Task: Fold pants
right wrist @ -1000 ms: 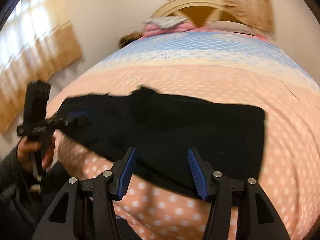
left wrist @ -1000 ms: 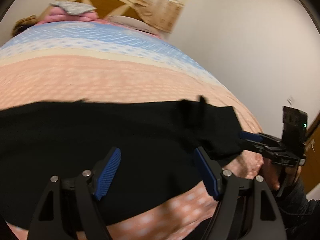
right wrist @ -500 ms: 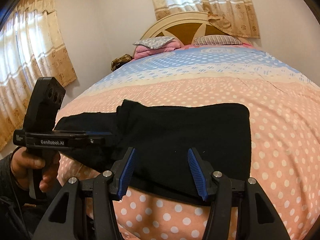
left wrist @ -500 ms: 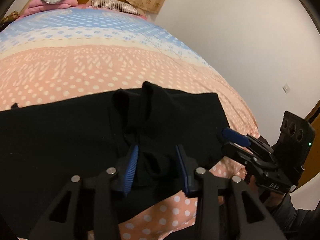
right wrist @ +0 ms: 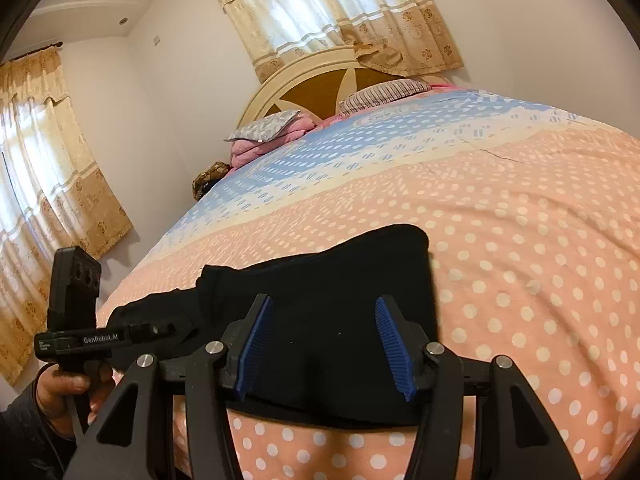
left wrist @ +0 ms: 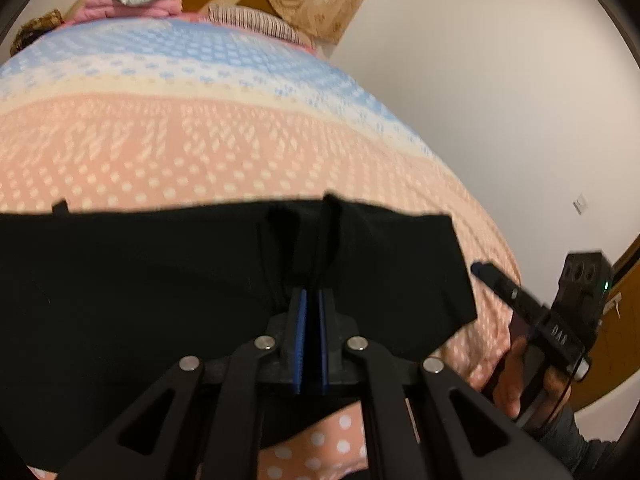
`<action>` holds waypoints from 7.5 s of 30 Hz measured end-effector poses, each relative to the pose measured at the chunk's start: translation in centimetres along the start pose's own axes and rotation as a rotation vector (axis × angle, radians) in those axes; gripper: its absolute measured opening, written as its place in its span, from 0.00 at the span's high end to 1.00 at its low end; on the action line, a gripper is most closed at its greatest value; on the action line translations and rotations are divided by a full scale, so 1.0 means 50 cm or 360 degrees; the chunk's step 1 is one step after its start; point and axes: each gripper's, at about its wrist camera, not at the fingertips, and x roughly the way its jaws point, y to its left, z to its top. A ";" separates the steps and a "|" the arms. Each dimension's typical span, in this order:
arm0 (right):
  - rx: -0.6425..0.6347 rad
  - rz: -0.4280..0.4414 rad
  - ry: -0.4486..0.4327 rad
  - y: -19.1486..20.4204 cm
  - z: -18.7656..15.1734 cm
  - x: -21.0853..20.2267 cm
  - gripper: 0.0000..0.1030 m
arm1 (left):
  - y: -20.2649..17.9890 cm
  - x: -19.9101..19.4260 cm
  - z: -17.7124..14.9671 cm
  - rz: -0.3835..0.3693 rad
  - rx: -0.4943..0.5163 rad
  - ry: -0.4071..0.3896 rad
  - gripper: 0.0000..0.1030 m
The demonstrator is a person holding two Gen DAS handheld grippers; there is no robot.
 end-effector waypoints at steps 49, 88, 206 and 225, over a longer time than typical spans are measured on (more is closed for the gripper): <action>-0.0096 0.0103 0.0041 0.031 0.063 0.050 0.38 | 0.079 0.000 0.006 0.0032 -0.0113 0.0020 0.93; -0.0980 -0.0072 0.0375 0.328 -0.106 0.191 0.32 | 0.292 -0.253 -0.045 0.0522 -0.0152 -0.0207 0.43; -0.0199 -0.0185 0.0086 0.107 0.048 -0.012 0.55 | 0.030 -0.087 -0.011 0.0217 0.0003 -0.0269 0.36; -0.0018 -0.0329 0.0315 -0.004 0.002 0.003 0.88 | 0.052 -0.059 -0.038 0.0284 0.0005 -0.0220 0.26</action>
